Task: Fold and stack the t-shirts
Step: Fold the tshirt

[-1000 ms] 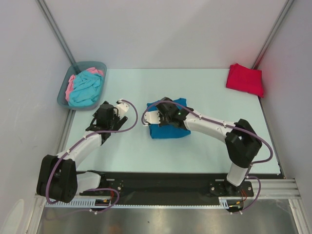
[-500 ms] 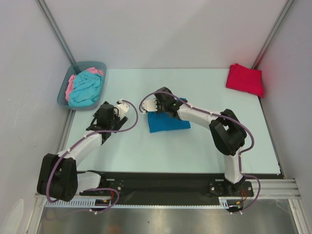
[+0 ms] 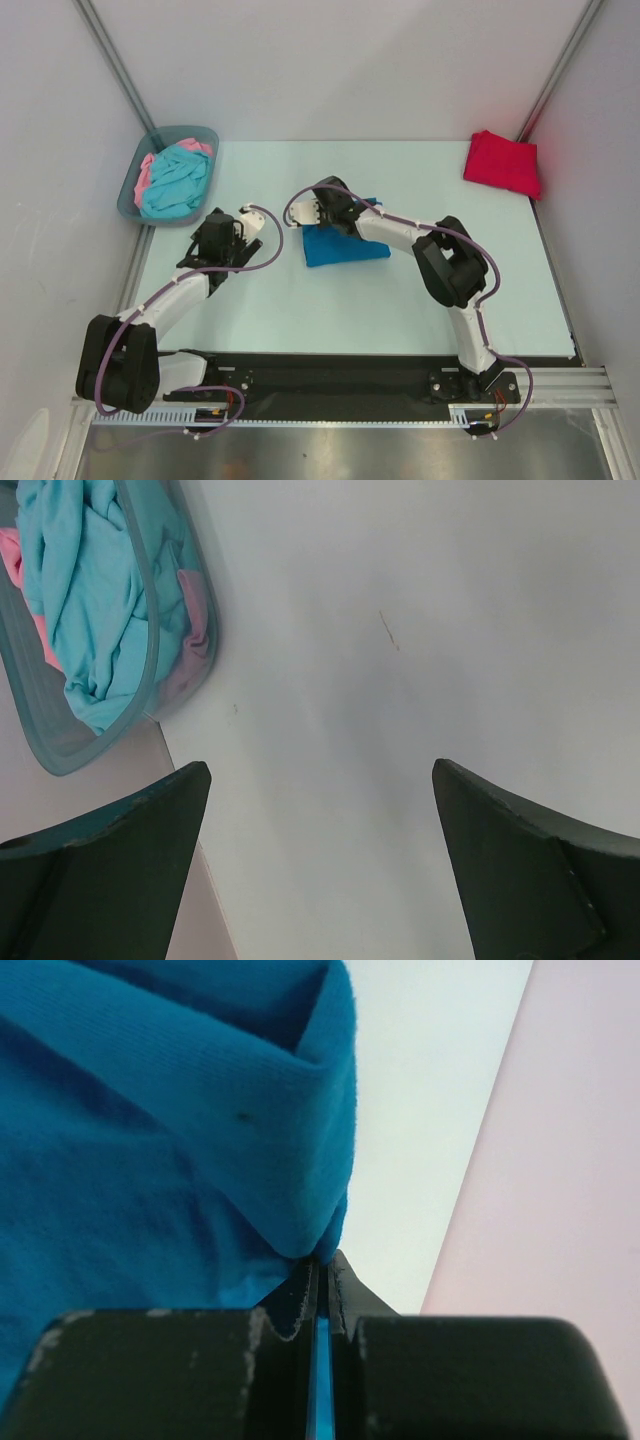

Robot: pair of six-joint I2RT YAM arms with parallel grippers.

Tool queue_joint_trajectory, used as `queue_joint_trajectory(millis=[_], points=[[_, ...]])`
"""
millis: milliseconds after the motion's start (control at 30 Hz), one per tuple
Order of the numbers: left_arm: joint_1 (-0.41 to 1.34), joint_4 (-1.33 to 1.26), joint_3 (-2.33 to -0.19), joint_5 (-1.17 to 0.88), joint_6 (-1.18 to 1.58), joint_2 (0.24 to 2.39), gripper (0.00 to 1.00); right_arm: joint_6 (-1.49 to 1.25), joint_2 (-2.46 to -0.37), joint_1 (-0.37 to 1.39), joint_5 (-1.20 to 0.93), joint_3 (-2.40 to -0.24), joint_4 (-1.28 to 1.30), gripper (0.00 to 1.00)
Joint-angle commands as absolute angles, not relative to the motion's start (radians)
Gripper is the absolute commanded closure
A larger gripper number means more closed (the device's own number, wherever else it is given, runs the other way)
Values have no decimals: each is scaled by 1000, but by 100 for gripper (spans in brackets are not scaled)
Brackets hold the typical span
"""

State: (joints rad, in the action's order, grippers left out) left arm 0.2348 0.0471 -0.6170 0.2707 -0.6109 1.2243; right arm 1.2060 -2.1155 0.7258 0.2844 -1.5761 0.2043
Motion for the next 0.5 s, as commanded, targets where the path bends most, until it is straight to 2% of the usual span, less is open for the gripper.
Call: queue_joint_trajectory(millis=[0,467], points=[[229,23,-627,276,-614,1221,0,1213,-2117,709,307,-1626,164,100],[229,26,-630,276,-612,1226,0,1218,-2186,677,316,-1693,153,100]])
